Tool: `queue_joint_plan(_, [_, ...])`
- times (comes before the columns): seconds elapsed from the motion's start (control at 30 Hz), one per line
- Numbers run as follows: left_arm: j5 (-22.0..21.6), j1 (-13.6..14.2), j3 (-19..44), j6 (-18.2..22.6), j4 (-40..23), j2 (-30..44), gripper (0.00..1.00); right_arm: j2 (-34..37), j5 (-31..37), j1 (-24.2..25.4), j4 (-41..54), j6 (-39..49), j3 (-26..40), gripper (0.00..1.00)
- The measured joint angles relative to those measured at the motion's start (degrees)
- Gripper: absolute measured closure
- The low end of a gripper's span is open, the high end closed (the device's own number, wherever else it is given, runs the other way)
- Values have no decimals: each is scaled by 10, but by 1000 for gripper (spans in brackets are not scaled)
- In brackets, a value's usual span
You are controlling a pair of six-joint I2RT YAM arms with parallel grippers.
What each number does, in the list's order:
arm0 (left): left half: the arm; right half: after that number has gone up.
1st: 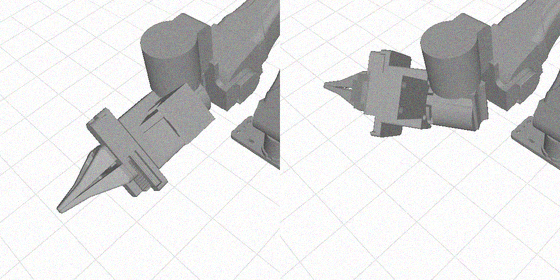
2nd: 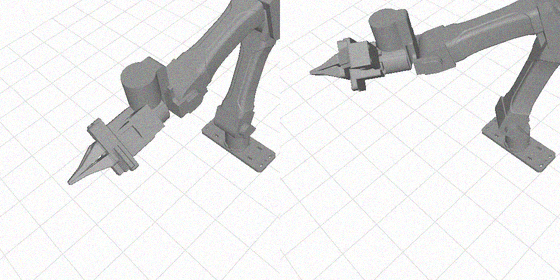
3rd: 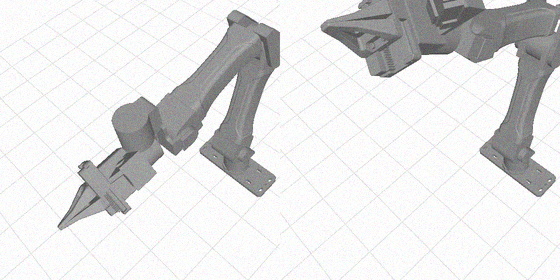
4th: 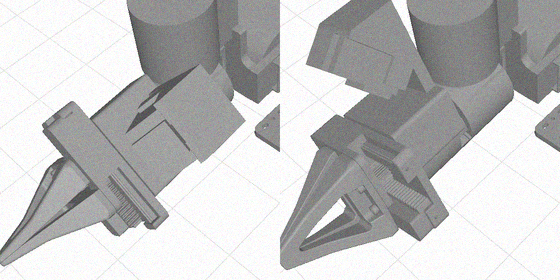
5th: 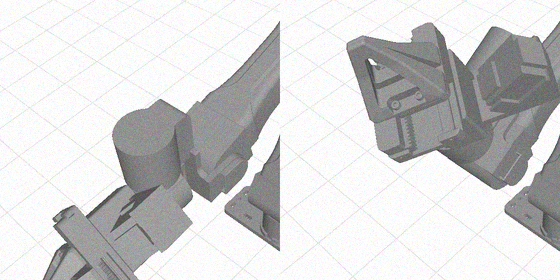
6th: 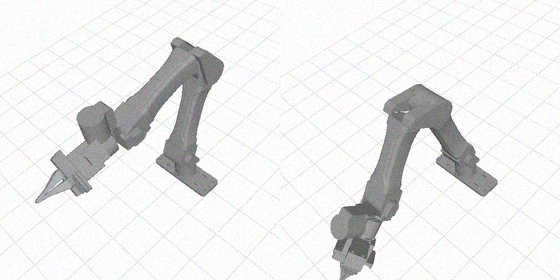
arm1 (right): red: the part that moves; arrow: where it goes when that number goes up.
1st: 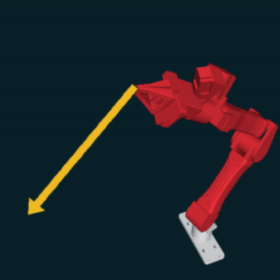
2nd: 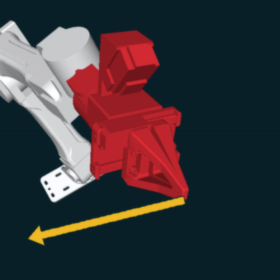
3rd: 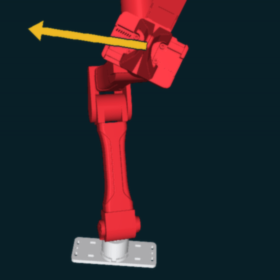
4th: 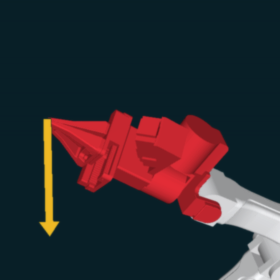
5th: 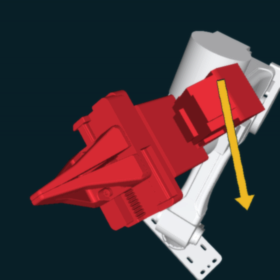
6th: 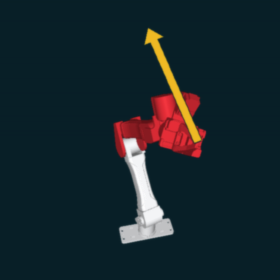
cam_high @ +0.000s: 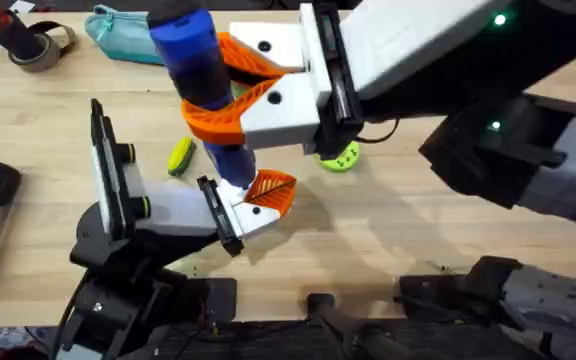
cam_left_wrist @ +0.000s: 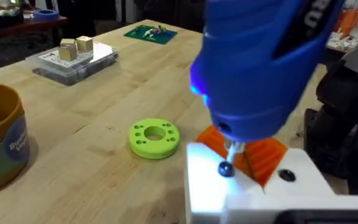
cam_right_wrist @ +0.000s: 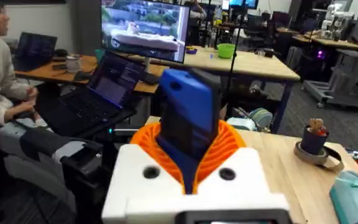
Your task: Pick up the gripper from the table and insert it into the empty holder that is missing its gripper. Then pick up a screw, insert it into the mounting hole, and use the screwdriver to tighten it. Finally, clean up the table by picking up the vegetable and placing it into the bucket.
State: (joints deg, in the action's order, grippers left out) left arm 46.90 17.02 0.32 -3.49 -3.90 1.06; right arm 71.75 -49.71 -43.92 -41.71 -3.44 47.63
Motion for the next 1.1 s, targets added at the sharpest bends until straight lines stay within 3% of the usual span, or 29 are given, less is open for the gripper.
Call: queue_joint_plan(1.1, [0,0,0,0,0,0,984,13,6,0,1,0,-2,956])
